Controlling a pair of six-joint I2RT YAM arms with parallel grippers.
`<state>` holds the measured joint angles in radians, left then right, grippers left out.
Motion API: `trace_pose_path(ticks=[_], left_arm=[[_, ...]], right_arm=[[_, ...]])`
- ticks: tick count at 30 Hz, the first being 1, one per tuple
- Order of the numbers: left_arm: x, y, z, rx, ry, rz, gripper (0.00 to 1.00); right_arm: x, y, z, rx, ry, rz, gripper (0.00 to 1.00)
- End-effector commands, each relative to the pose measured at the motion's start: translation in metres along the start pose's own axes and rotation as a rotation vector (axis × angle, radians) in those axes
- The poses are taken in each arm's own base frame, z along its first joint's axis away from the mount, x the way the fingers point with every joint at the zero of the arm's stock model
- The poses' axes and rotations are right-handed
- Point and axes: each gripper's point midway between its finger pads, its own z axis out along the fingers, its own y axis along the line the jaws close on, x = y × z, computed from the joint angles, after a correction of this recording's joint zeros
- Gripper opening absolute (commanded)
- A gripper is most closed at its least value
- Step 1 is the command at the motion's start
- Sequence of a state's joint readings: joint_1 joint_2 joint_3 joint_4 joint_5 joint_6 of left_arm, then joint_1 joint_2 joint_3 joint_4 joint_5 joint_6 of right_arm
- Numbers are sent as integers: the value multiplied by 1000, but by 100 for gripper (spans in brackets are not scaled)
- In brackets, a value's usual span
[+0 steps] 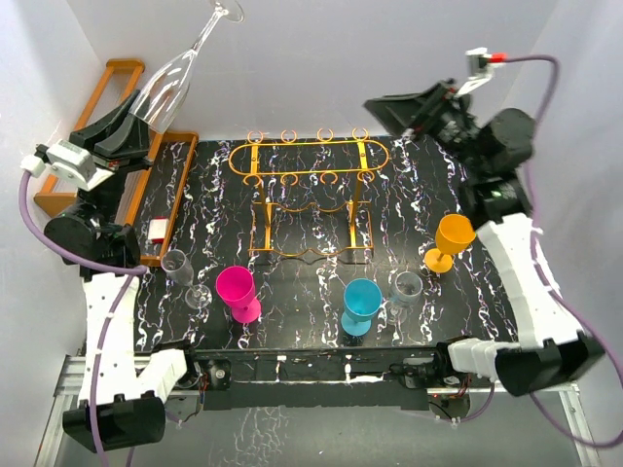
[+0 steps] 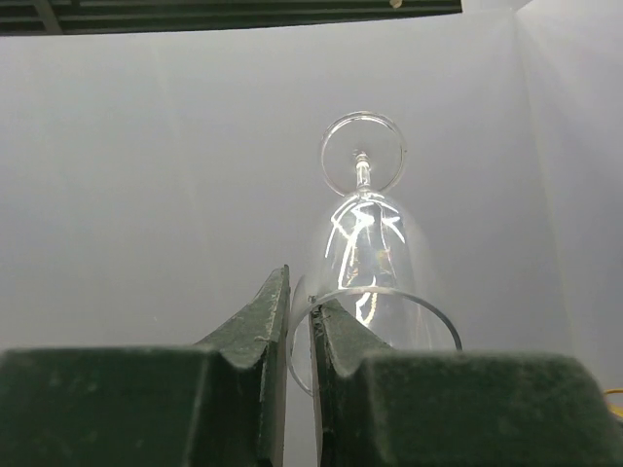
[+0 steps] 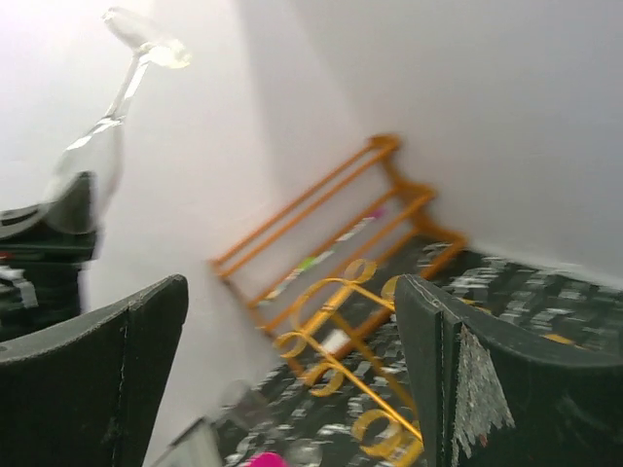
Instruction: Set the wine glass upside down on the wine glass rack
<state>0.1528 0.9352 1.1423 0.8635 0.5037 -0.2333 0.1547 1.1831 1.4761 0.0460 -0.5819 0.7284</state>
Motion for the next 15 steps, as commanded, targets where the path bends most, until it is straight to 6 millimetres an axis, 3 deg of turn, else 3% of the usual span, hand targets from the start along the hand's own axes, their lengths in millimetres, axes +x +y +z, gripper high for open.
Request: trace_pose_path(ticks=[1,4,7,15], left_arm=[[-32,-11,2,36,-171,-110,0],[-24,-9,-1,10,-172,-198,0],[-21,-9,-3,-12,-175,-306,0],[0,-14,-3,-32,-131,-554,0]], right_arm=[[-16,94,33,-336,-124,27,90],[-11,122,57,-403,-184,49,90],[-7,133,72,-454,-243,108,87],[7,177,93,-553,-356,233,75]])
